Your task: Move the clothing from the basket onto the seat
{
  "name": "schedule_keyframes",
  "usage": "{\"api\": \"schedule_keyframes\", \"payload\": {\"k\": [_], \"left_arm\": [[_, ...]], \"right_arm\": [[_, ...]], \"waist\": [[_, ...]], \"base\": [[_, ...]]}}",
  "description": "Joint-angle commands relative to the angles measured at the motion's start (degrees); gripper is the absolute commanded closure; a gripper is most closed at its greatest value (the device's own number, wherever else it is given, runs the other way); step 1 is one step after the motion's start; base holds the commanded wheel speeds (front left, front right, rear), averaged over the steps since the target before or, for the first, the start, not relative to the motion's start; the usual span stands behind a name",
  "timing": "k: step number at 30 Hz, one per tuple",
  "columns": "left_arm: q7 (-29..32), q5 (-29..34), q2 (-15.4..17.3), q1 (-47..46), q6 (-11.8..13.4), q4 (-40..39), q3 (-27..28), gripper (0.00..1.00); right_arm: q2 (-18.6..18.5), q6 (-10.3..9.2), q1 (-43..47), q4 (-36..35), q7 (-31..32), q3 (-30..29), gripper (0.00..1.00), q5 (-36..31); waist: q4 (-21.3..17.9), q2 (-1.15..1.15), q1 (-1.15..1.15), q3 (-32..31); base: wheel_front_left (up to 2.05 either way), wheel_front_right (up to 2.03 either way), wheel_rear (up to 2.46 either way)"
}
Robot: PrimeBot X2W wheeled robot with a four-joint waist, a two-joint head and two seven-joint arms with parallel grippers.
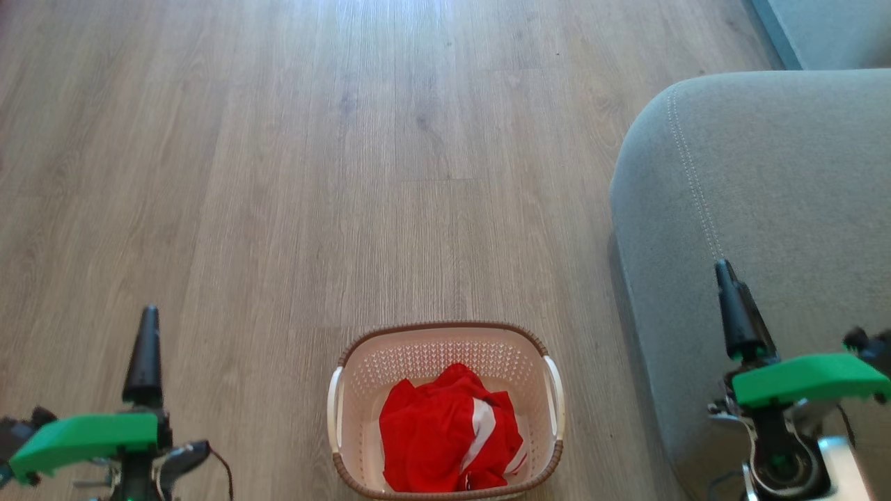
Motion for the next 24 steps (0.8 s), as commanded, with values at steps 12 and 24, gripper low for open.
{"api": "schedule_keyframes", "payload": {"k": [12,24], "left_arm": [[-2.6,10.0,0.6,-4.1,4.1,-11.2,0.8,0.00],[-4.6,25.6,0.6,-4.0,11.1,-19.6,-6.4,0.00]], "right_arm": [[-0.8,0.00,-4.9,-6.7,-2.7,4.0,0.00,-14.8],[-1.3,0.00,-5.5,-8.7,-4.8,6.2,0.00,-25.6]], "waist": [[0.4,0.00,0.00,0.1],[0.2,0.00,0.00,0.2]], "base": [[0.00,0.00,0.00],[0.00,0.00,0.00]]}}
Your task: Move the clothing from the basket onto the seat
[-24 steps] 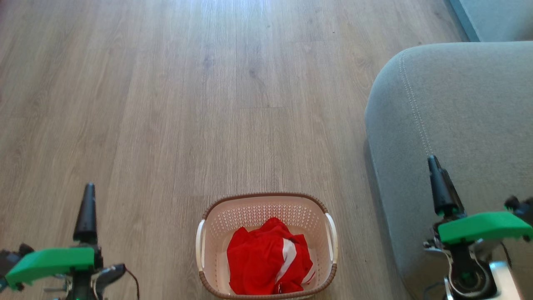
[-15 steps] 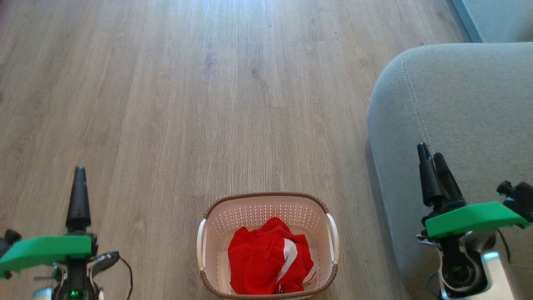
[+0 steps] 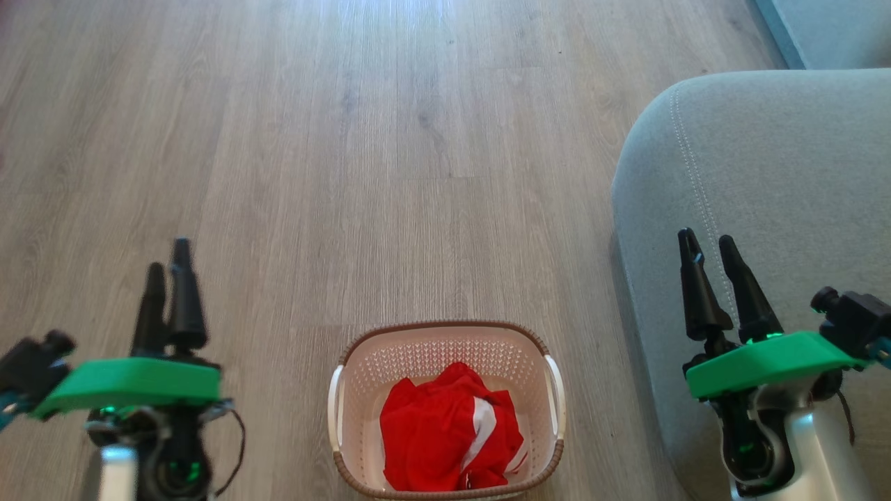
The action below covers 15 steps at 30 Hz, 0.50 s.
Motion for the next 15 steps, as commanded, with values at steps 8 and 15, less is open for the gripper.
{"api": "schedule_keyframes", "payload": {"k": [8,15], "left_arm": [[-1.7,13.5,0.6,-3.0,3.9,-3.5,-6.7,0.00],[-2.9,22.9,1.6,-2.8,7.6,-2.5,-13.0,0.00]], "right_arm": [[-0.8,0.00,-2.9,-1.4,-1.9,1.4,0.00,-6.0],[-0.5,0.00,-2.3,2.1,-3.1,1.5,0.00,-9.6]], "waist": [[-0.2,0.00,0.00,-0.1],[-0.3,0.00,0.00,-0.4]], "base": [[0.00,0.00,0.00],[0.00,0.00,0.00]]}}
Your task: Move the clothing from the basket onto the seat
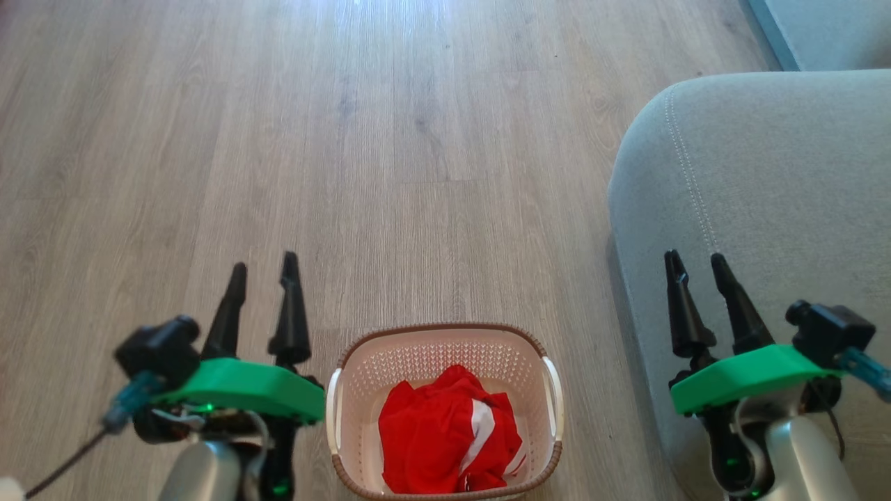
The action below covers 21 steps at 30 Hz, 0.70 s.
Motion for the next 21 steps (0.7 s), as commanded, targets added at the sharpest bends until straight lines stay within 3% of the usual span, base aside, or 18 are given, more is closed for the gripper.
{"api": "schedule_keyframes", "payload": {"k": [1,16,21], "left_arm": [[-0.7,1.9,1.0,-2.9,0.9,-1.8,0.3,0.00],[-3.4,13.0,8.1,-5.0,15.0,3.8,-15.6,0.00],[-4.2,14.7,8.5,-5.0,17.1,4.7,-17.8,0.00]], "right_arm": [[-0.5,0.00,-2.4,-1.8,-0.9,1.2,0.00,-1.7],[-0.3,0.00,-3.2,6.8,-3.6,3.2,0.00,-11.2],[-0.3,0.00,-3.5,7.9,-4.5,4.0,0.00,-14.0]], "waist": [[0.0,0.00,0.00,0.0],[-0.7,0.00,0.00,-0.7],[-0.8,0.00,0.00,-0.8]], "base": [[0.00,0.00,0.00],[0.00,0.00,0.00],[0.00,0.00,0.00]]}}
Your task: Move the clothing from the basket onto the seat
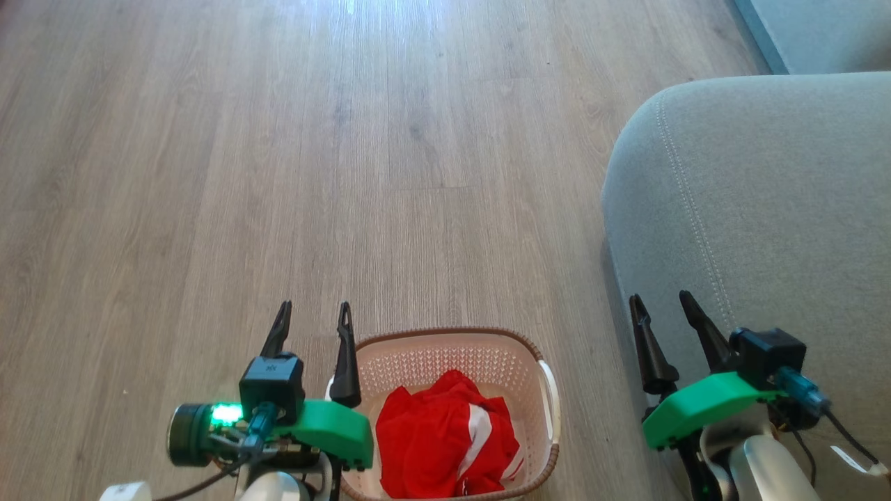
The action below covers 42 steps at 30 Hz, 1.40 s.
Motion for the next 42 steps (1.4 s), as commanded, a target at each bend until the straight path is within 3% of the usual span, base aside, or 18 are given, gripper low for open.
{"api": "schedule_keyframes", "payload": {"k": [1,8,18,21,25,29,34,42], "left_arm": [[-1.3,1.2,0.4,-2.8,0.9,-1.7,1.3,0.00],[-2.4,4.7,-0.5,-2.1,0.6,-2.7,2.1,0.00],[-3.9,10.2,-2.9,-0.7,-2.9,-1.0,4.4,0.00],[-4.4,10.6,-4.3,0.1,-4.6,0.2,6.2,0.00],[-4.7,7.5,-6.6,1.1,-10.2,3.6,10.9,0.00],[-4.7,8.8,-7.5,1.0,-13.7,4.8,13.9,0.00],[-4.7,10.8,-7.9,1.1,-16.3,6.0,14.6,0.00],[-4.7,9.7,-8.0,0.8,-18.3,7.9,13.5,0.00]], "right_arm": [[-0.4,0.00,-3.4,-1.5,-1.1,1.5,0.00,-2.1],[-0.4,0.00,-3.9,-0.2,-2.3,2.2,0.00,-5.8],[-0.4,0.00,-4.5,0.4,-3.8,2.7,0.00,-10.9],[-0.4,0.00,-4.6,0.9,-4.3,2.6,0.00,-12.2],[-0.4,0.00,-4.7,2.1,-4.6,2.4,0.00,-10.8],[-0.4,0.00,-5.0,2.5,-4.6,2.4,0.00,-10.0],[-0.4,0.00,-5.3,2.6,-4.6,2.5,0.00,-9.9],[-0.4,0.00,-5.4,2.6,-4.6,2.0,0.00,-11.3]], "waist": [[0.0,0.00,0.00,-0.1],[0.0,0.00,0.00,-0.8],[-0.3,0.00,0.00,-1.3],[-0.4,0.00,0.00,-1.3],[-0.5,0.00,0.00,-1.3],[-0.5,0.00,0.00,-1.1],[-0.7,0.00,0.00,-0.7],[-1.5,0.00,0.00,0.7]], "base": [[0.00,0.00,0.00],[0.00,0.00,0.00],[0.00,0.00,0.00],[0.00,0.00,0.00],[0.00,0.00,0.00],[0.00,0.00,0.00],[0.00,0.00,0.00],[0.00,0.00,0.00]]}}
